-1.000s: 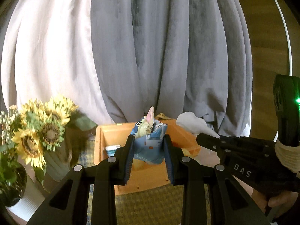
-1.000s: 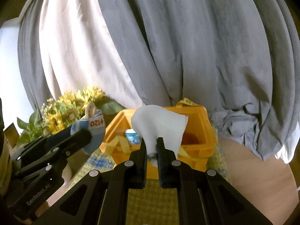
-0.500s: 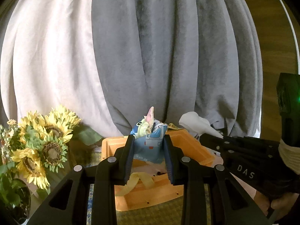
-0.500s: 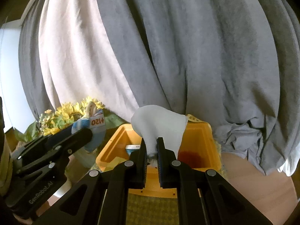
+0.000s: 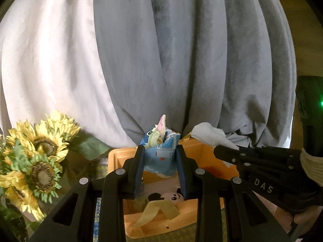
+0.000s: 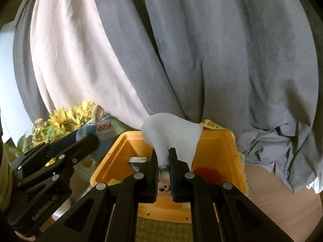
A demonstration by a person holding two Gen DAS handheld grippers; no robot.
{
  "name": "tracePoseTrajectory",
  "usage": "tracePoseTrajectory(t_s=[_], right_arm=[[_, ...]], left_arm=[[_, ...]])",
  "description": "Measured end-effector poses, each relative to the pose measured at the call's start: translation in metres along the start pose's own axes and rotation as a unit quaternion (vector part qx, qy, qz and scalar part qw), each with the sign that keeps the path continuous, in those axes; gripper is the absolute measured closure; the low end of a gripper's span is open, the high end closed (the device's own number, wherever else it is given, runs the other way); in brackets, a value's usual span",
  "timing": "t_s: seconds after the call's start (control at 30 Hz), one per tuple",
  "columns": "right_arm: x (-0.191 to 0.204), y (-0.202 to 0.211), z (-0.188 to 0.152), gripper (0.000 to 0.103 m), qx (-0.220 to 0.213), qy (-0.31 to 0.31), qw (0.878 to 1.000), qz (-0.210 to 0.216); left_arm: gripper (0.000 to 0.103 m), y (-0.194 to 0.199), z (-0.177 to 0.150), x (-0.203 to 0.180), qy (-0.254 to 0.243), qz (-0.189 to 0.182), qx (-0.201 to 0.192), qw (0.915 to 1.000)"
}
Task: Organize soft objects
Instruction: 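Lift the doll and white cloth and carry both over the orange crate, then open both grippers to drop the doll and white cloth into the crate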
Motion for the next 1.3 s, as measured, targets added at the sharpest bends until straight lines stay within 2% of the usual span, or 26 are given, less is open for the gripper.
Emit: tracePoseTrajectory(t_s=[0.67,0.77,0.8,0.9,1.0,1.1,1.2,1.3], right_arm=[[-0.018,-0.088,-0.013,0.093,0.092,-0.004,0.996,0.0],[-0.022,-0.095,-0.016,0.091,0.1,-0.006,0.995,-0.001],[-0.023,-0.098,-0.018,0.087,0.104,-0.006,0.995,-0.002],[-0.026,-0.101,-0.02,0.064,0.108,-0.008,0.994,-0.004],[-0.03,-0.099,-0.021,0.063,0.105,-0.013,0.994,-0.012],[-0.033,-0.091,-0.02,0.051,0.094,-0.025,0.995,-0.026],[-0.034,-0.077,-0.018,0.049,0.078,-0.027,0.996,-0.04],[-0.034,-0.062,-0.015,0.041,0.06,-0.03,0.996,-0.053]], left_arm=[[0.072,-0.086,-0.027,0.015,-0.014,0.01,0.106,0.9942],[0.064,-0.093,-0.03,0.016,-0.017,0.013,0.113,0.9934],[0.059,-0.094,-0.031,0.016,-0.016,0.013,0.114,0.9933],[0.054,-0.094,-0.033,0.017,-0.015,0.017,0.112,0.9934],[0.049,-0.089,-0.032,0.017,-0.013,0.028,0.103,0.9942],[0.045,-0.078,-0.029,0.019,-0.008,0.043,0.09,0.995],[0.042,-0.062,-0.025,0.019,-0.004,0.055,0.074,0.9957],[0.038,-0.047,-0.02,0.019,0.003,0.063,0.061,0.9962]])
Point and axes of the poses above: each gripper's, at about its wrist camera, not at the fingertips, and y roughly against the way its jaws point, x to its left, z to its top, the point moved 3 cm from there along -y, roughly the way its jaws point, and after that the axes turned 6 degrees about y, right-handed, at the moved point
